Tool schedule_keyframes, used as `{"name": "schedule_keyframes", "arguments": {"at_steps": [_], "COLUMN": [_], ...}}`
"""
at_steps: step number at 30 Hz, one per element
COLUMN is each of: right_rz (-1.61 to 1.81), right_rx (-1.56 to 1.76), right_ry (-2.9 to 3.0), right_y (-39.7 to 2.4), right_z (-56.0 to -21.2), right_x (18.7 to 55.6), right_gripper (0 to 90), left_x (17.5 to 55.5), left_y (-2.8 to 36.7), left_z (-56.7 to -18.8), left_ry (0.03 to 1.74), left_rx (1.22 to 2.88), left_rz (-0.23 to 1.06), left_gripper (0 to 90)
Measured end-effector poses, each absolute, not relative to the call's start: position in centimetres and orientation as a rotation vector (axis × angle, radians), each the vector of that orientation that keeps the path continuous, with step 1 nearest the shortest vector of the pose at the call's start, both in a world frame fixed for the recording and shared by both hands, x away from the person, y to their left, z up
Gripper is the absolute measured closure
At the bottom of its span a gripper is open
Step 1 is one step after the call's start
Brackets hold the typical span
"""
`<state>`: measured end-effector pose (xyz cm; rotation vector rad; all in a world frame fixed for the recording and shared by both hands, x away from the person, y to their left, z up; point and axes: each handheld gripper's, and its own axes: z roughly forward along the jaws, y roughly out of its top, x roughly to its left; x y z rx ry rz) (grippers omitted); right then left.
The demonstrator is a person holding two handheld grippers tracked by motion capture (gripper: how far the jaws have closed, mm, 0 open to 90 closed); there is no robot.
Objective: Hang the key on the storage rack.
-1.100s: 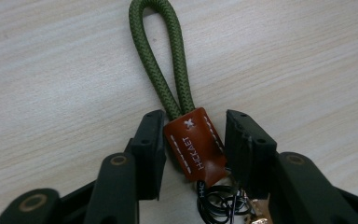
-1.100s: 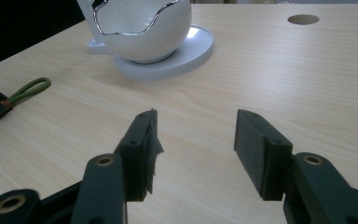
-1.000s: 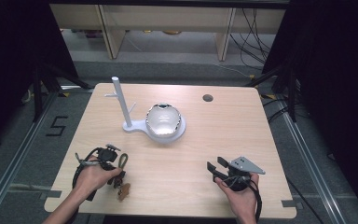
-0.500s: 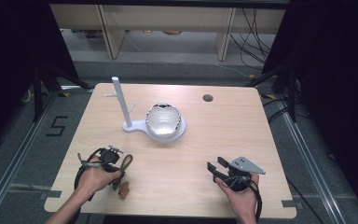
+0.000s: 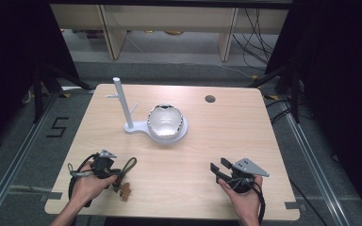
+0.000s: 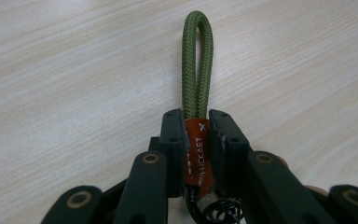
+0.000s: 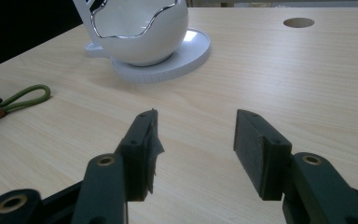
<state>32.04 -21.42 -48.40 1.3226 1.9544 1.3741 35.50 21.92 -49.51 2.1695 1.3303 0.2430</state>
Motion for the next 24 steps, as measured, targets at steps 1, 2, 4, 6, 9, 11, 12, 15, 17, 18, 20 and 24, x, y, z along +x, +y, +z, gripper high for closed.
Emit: {"name": "schedule_keyframes", "arguments": {"at_steps": [1, 2, 4, 6, 9, 11, 12, 15, 17, 18, 20, 24], "right_rz": [1.366, 1.378, 1.372, 1.385, 1.365, 1.356, 1.361, 1.368, 1.357, 1.360, 1.359, 1.361], "right_rx": [1.299, 1.297, 1.299, 1.299, 1.316, 1.291, 1.284, 1.289, 1.288, 1.285, 1.284, 1.289], "right_ry": [1.962, 1.966, 1.965, 1.959, 1.953, 1.957, 1.951, 1.955, 1.959, 1.959, 1.959, 1.960], "right_y": [-21.5, -21.5, -21.5, -21.4, -21.5, -21.7, -21.8, -21.7, -21.8, -21.7, -21.7, -21.7], "right_z": [-48.4, -48.4, -48.4, -48.4, -48.3, -48.4, -48.3, -48.4, -48.3, -48.3, -48.3, -48.3], "right_x": [32.1, 32.1, 32.1, 32.1, 32.0, 32.2, 32.1, 32.1, 32.1, 32.1, 32.2, 32.1], "right_gripper": [50.7, 50.7, 50.8, 50.8, 50.9, 50.9, 51.0, 51.0, 50.9, 51.0, 51.0, 51.1], "left_x": [35.4, 35.4, 35.4, 35.4, 35.3, 35.2, 35.1, 34.7, 34.5, 34.4, 34.2, 34.0], "left_y": [21.9, 22.0, 21.8, 21.7, 21.8, 22.1, 22.2, 22.5, 22.4, 22.4, 22.4, 22.8], "left_z": [-49.6, -49.4, -49.4, -49.3, -49.3, -49.3, -49.3, -49.3, -49.4, -49.4, -49.3, -49.0], "left_ry": [1.341, 1.325, 1.319, 1.301, 1.286, 1.285, 1.286, 1.262, 1.257, 1.249, 1.234, 1.216], "left_rx": [2.151, 2.188, 2.188, 2.208, 2.190, 2.175, 2.163, 2.169, 2.143, 2.160, 2.164, 2.148], "left_rz": [0.247, 0.228, 0.253, 0.252, 0.243, 0.232, 0.228, 0.231, 0.250, 0.257, 0.265, 0.295], "left_gripper": [76.1, 76.1, 76.3, 77.0, 78.5, 79.4, 79.7, 79.9, 80.0, 80.1, 80.3, 80.6]}}
